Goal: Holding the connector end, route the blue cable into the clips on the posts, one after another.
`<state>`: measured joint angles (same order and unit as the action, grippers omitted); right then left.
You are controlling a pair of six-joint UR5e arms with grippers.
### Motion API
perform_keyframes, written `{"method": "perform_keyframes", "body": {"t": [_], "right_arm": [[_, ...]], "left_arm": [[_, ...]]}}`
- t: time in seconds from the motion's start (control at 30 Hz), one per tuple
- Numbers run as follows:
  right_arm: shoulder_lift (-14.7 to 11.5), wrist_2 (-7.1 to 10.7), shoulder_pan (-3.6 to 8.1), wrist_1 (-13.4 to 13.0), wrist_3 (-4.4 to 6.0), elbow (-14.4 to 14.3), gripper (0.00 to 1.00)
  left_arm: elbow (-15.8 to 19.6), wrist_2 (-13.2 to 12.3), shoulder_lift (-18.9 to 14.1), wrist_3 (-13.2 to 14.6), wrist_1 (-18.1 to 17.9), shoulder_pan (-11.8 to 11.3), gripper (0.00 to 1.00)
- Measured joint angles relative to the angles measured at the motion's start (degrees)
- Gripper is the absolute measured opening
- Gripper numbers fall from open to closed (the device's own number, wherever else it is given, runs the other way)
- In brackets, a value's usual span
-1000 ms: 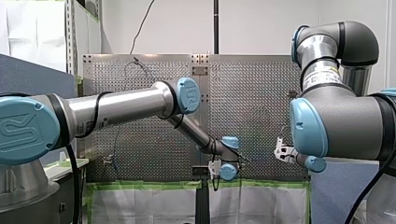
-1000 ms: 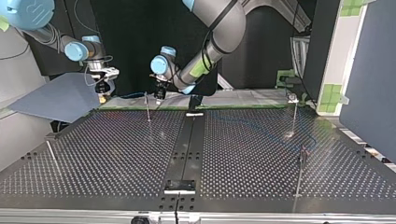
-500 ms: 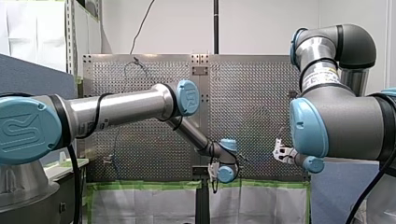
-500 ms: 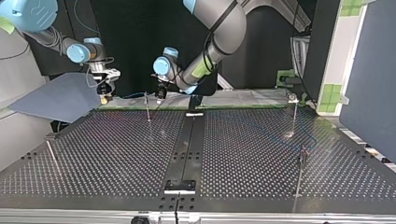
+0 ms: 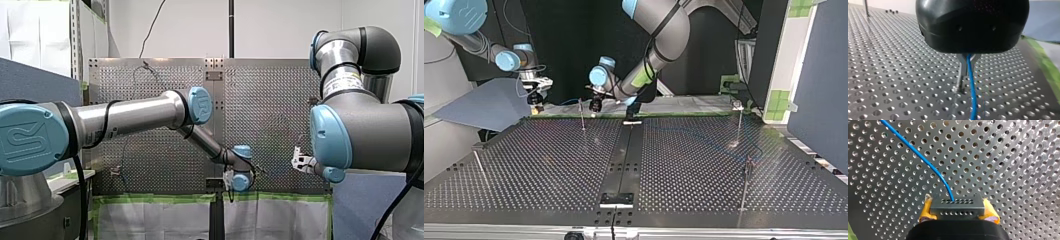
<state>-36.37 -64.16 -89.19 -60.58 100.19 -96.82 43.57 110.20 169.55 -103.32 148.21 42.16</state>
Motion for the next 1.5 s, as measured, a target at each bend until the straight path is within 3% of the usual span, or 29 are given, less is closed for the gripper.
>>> {"method": "perform_keyframes", "body": {"t": [0.3,0.53,1.5], "right_arm": [[0.29,-1.03,-0.26,0.74,0.02,1.95,0.00],[2.20,-2.13,-0.44,2.22,-0.12,4.88,0.00],[3.90,-1.94,-0.55,6.61,-0.01,11.10,0.00]], "left_arm": [[-0.85,-1.27,0.02,-2.23,-0.13,-0.76,0.00],[-0.87,-1.27,0.02,-2.81,-0.19,-1.89,0.00],[-1.02,-0.26,0.02,-2.68,-1.71,-3.50,0.00]]}}
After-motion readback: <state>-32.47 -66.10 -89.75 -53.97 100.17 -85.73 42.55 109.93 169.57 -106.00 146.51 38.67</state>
